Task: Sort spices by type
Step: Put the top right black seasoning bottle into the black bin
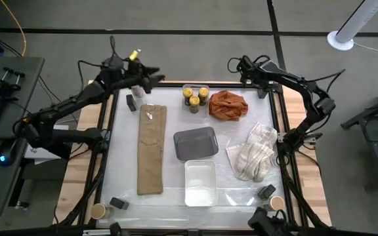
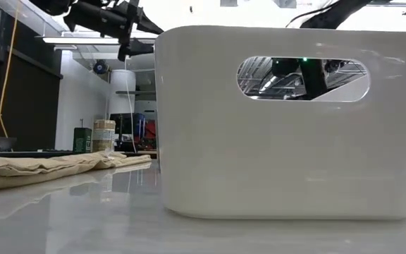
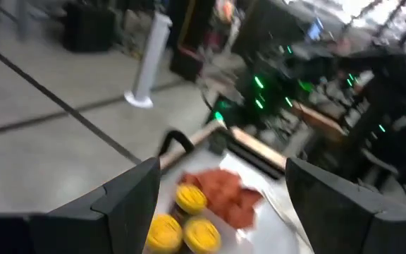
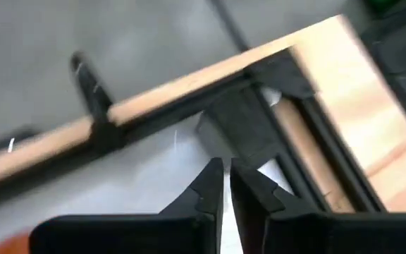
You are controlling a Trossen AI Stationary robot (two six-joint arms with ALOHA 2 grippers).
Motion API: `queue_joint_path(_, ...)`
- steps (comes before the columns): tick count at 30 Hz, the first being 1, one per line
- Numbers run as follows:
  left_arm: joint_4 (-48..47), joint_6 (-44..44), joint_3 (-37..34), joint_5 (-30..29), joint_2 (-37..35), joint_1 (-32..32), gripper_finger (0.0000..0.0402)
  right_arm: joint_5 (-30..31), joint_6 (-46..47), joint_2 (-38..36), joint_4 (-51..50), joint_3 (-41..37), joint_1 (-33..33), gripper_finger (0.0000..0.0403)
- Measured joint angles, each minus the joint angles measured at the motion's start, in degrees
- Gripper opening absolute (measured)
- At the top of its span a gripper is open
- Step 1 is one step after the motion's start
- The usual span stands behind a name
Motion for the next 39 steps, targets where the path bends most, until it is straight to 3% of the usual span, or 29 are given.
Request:
queue_joint_path(3,2.31,-0.52,0.00,0.62,0.00,2.79,0.0291,4.44,4.98,0.05,-1.30,0.02,0.78,0.0004)
queue_joint_path(14,5.81,-0.05,0.00,2.64,0.04,6.57,0.0291,12.74,19.84,4.86,-7.53,0.02,0.17,0.0001)
queue_joint_path(39,8.60,6.83,0.00,1.79,0.04,6.53,0.0291,17.66,19.70,14.78,-7.27,0.00,-2.51,0.0000)
